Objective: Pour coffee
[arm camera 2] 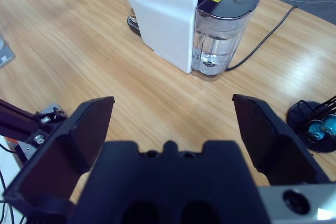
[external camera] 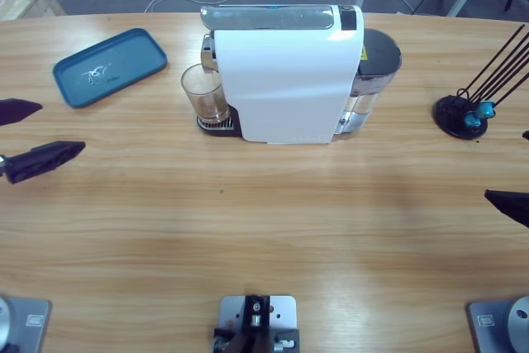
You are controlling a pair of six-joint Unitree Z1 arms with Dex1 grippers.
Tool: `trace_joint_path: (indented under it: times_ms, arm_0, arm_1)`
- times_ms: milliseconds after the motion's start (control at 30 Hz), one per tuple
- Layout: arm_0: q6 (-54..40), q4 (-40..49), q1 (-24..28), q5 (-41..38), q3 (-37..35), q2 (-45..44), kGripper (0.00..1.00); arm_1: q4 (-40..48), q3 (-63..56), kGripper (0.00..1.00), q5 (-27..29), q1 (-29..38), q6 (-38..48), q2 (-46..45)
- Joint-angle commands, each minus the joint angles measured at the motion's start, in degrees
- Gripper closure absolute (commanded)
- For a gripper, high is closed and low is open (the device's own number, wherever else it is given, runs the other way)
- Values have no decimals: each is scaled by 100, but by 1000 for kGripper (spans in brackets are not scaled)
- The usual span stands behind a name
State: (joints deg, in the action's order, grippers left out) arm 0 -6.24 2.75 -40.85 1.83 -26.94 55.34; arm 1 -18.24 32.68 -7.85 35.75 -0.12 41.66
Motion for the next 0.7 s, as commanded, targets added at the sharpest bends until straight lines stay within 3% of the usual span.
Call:
trace_joint_path:
  times_ms: [33,100,233,333,700]
  arm_0:
    - [132,-1018,-20,-283,92,926,91]
    - [111,-1409,-20,-375,59,1282,23]
    - [137,-1848,-20,-398,45,2024,23]
    - [271,-2168,98,-846,57,2599,18]
    - [292,-4086,524,-1572,-240,4285,18]
  arm_1:
    - [55,-200,0,-33,2,-32,239]
    - [69,-202,0,-33,2,-32,248]
    - [83,-208,0,-33,2,-32,329]
    - [92,-199,0,-33,2,-40,401]
    - [110,-192,0,-24,2,-58,503]
